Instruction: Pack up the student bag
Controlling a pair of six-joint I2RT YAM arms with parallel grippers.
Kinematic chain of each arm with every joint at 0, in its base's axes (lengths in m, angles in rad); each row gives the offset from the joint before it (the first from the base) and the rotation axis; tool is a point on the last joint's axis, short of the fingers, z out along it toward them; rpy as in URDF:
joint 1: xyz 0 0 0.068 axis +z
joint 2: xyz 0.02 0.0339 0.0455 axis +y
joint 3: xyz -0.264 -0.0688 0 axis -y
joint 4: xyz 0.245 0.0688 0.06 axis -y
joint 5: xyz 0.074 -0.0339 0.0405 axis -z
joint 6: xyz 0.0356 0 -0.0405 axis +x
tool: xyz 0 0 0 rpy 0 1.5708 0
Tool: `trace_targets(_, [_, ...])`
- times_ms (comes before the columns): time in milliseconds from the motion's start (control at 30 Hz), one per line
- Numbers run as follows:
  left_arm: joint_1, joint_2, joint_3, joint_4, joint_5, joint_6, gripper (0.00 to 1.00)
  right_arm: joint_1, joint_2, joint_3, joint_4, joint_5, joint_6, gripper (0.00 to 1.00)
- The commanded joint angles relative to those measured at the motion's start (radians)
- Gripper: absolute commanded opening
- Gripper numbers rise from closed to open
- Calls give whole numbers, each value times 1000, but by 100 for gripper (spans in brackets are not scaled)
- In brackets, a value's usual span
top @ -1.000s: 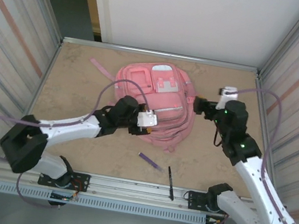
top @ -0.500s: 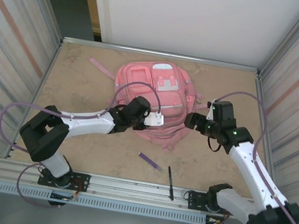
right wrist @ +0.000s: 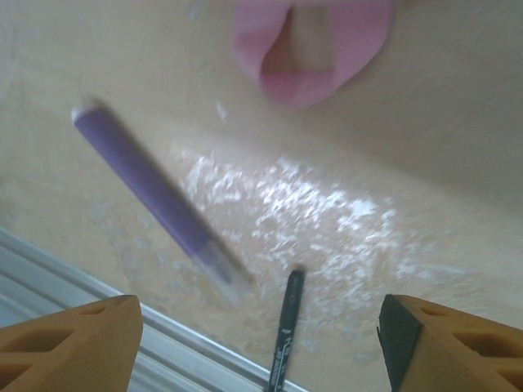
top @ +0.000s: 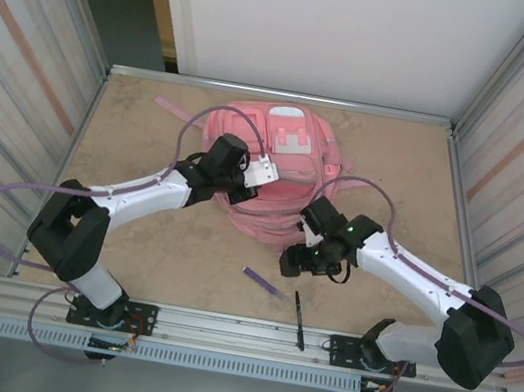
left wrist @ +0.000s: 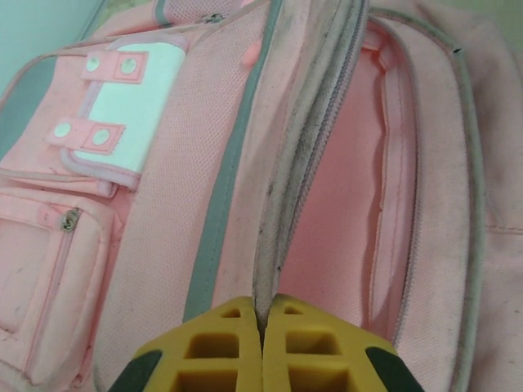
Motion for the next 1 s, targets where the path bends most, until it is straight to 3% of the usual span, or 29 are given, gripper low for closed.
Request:
trace_targets(0, [2,-5,68,-28,68,-53,0,92,8,-22,57,-25,-61,76])
trace_targets(100, [26,-23,59,-12,103,-91,0,161,55,-7,135,0,-124,76])
trace_targets(233, [85,-76,25,40,209,-157,0,214,196,49,172,30,-188,67])
trace_targets(400, [102,-87,27,30,223,-170,0,282,371,102,164,120,-233,61])
trace_targets(567, [104,-79,11,55,229,-182,0,313,472,120,198,177,-219,46])
trace_targets(700, [104,-85,10,51,235,-181,0,334,474,138,201,194,-194,24])
trace_targets(967, [127,-117,-2,54,260,-220,0,317,266,127,230,244,-141,6])
